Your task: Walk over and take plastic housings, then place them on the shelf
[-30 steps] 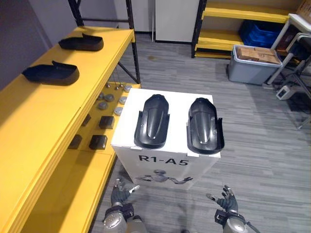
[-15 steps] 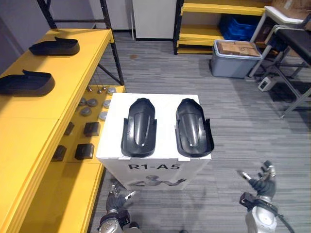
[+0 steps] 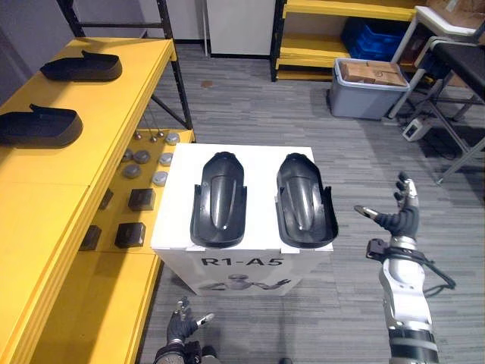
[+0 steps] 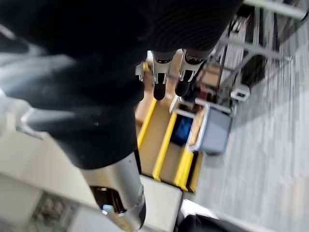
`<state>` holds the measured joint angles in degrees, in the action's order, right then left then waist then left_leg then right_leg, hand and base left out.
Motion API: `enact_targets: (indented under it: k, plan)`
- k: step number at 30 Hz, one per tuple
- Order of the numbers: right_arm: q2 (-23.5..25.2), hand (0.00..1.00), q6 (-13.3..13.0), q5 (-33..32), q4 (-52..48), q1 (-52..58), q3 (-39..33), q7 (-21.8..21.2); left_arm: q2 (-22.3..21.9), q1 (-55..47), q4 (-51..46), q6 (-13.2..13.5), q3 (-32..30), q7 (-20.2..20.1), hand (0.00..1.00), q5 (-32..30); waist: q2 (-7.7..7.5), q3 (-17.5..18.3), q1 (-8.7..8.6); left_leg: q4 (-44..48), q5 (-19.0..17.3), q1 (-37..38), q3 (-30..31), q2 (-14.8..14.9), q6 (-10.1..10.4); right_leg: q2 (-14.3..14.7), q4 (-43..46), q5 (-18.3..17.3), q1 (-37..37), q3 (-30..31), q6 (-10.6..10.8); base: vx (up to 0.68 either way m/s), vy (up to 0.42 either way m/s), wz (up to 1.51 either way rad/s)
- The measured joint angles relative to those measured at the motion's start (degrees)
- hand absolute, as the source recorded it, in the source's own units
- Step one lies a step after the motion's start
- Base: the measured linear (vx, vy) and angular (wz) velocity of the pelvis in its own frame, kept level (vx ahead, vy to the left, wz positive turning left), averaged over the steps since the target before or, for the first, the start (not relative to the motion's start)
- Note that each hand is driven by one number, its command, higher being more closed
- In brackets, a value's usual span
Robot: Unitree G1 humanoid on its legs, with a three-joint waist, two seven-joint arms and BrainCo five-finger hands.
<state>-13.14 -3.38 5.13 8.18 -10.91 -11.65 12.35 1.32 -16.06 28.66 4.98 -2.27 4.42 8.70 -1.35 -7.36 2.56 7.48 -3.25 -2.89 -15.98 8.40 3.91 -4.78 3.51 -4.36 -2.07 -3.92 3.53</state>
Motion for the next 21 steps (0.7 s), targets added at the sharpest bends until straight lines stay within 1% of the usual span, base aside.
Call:
enact_targets:
  k: [2,3,4,6,11,14,15,16,17,21]
  plan:
    - [0.0,0.0,0.91,1.75,6.97,-3.05,1.29,0.11,0.02,0.17,0.04,0.01,1.35,0.04,0.0,0.05,0.82,-0.25,0.83,-0.51,0.57,0.04,0.4,-0.39,-0.5,-0.25,0.03,0.45,0.03,-0.02,0.03,-0.05,0.042,0.08]
    - [0.0,0.0,1.31,2.47,8.84,-3.88,1.31,0.18,0.0,0.34,0.04,0.01,1.61,0.06,0.0,0.05,1.13,-0.39,1.17,-0.9,0.89,0.08,0.52,-0.44,-0.62,-0.24,0.02,0.79,0.13,-0.02,0.03,-0.06,0.037,0.07]
    - [0.0,0.0,2.45,3.21,12.23,-5.71,1.34,0.48,-0.21,0.62,-0.01,0.03,1.73,0.01,0.0,0.09,1.78,-0.79,1.24,-1.57,1.46,0.08,0.84,-0.55,-0.84,-0.21,0.0,1.4,0.28,-0.08,-0.12,-0.06,0.032,0.08]
    - [0.08,0.0,3.69,4.24,15.95,-7.43,1.54,1.2,-0.22,0.54,-0.01,0.03,1.72,0.11,0.0,0.12,2.24,-1.08,1.39,-2.62,2.4,0.07,1.33,-1.01,-1.04,-0.43,0.0,1.67,0.52,-0.15,-0.14,-0.08,0.044,0.14]
    - [0.62,0.0,5.87,4.47,22.94,-10.4,1.51,2.82,-0.29,0.53,-0.02,0.01,1.72,0.39,0.0,0.25,2.54,-1.9,1.64,-6.29,5.45,-0.01,2.11,-2.27,-1.65,-1.07,0.02,2.24,2.14,-0.49,0.25,-0.1,0.041,0.09]
    - [0.65,0.0,6.38,4.43,25.61,-12.49,1.0,3.5,-0.24,0.55,-0.02,0.0,1.71,0.51,0.0,0.8,2.54,-2.55,1.47,-8.51,7.08,0.04,2.33,-2.89,-1.91,-1.35,0.0,2.29,3.0,-0.48,0.34,-0.14,0.043,0.02]
    - [0.65,0.0,6.38,4.41,27.17,-13.85,0.53,3.58,-0.23,0.46,-0.01,-0.02,1.67,0.61,0.0,1.19,2.56,-2.78,1.35,-9.96,8.13,0.19,2.6,-3.15,-1.94,-1.37,0.0,2.34,3.51,-0.48,0.42,-0.1,0.022,0.04]
    - [0.61,0.0,6.39,4.4,27.63,-14.33,0.43,3.55,-0.24,0.51,-0.02,-0.02,1.68,0.63,0.0,1.27,2.55,-2.85,1.36,-10.42,8.26,0.19,2.98,-3.27,-1.92,-1.35,0.0,2.4,3.71,-0.48,0.47,-0.12,0.025,0.03]
    - [0.61,1.0,6.38,4.39,28.33,-14.85,0.42,3.43,-0.24,0.56,-0.03,-0.02,1.68,0.67,0.0,1.27,2.54,-2.88,1.44,-11.23,8.64,0.23,3.74,-3.49,-1.84,-1.31,0.01,2.53,4.05,-0.48,0.45,-0.09,0.023,0.02]
    - [0.65,1.0,6.38,3.62,30.01,-16.02,0.49,2.99,-0.1,0.59,-0.09,-0.04,1.63,0.73,0.0,1.27,2.5,-3.02,1.76,-12.29,9.32,0.83,3.8,-3.63,-1.86,-1.29,-0.17,2.54,4.01,-0.25,0.46,-0.06,0.02,-0.02]
